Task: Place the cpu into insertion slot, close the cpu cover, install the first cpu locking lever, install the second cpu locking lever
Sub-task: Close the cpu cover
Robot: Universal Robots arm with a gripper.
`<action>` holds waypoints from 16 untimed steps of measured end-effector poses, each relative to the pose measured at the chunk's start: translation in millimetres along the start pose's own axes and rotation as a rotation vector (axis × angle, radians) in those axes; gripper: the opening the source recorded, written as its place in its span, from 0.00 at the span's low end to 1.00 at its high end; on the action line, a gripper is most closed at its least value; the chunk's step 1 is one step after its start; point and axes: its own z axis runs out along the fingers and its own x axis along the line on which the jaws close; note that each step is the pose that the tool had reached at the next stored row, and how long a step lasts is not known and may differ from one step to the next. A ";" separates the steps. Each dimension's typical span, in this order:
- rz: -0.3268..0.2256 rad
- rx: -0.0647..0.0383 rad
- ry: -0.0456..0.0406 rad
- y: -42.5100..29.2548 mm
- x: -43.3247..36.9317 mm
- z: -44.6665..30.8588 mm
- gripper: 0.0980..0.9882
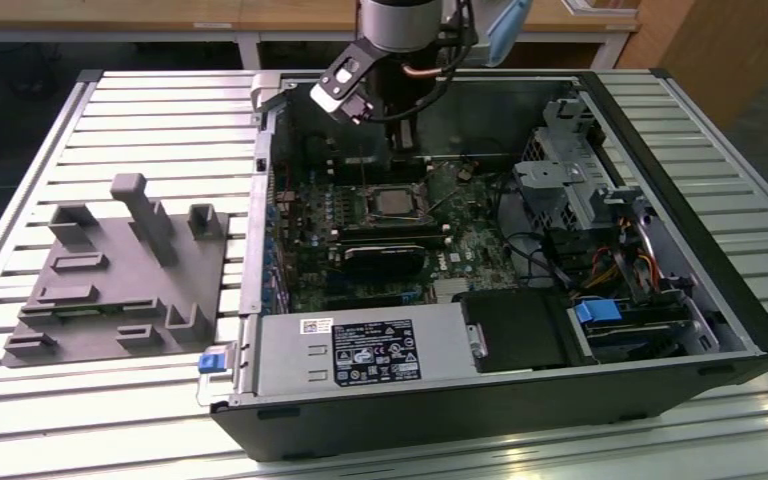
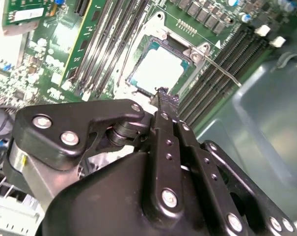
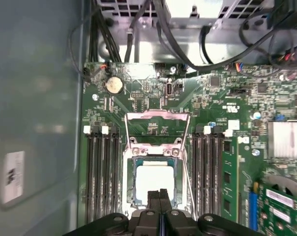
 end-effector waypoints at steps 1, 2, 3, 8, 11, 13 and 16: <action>0.000 0.001 0.0002 0.3 0.0 -2.4 0.01; 0.000 0.003 0.0012 0.8 0.0 -3.9 0.01; 0.000 0.005 0.0035 1.7 0.1 -4.3 0.01; 0.001 0.012 0.0147 11.0 0.1 -3.8 0.01; 0.001 0.013 0.0150 14.0 -0.1 -3.6 0.01; 0.001 0.014 0.0150 15.4 -0.2 -3.5 0.01; 0.001 0.014 0.0150 16.2 -0.2 -3.4 0.01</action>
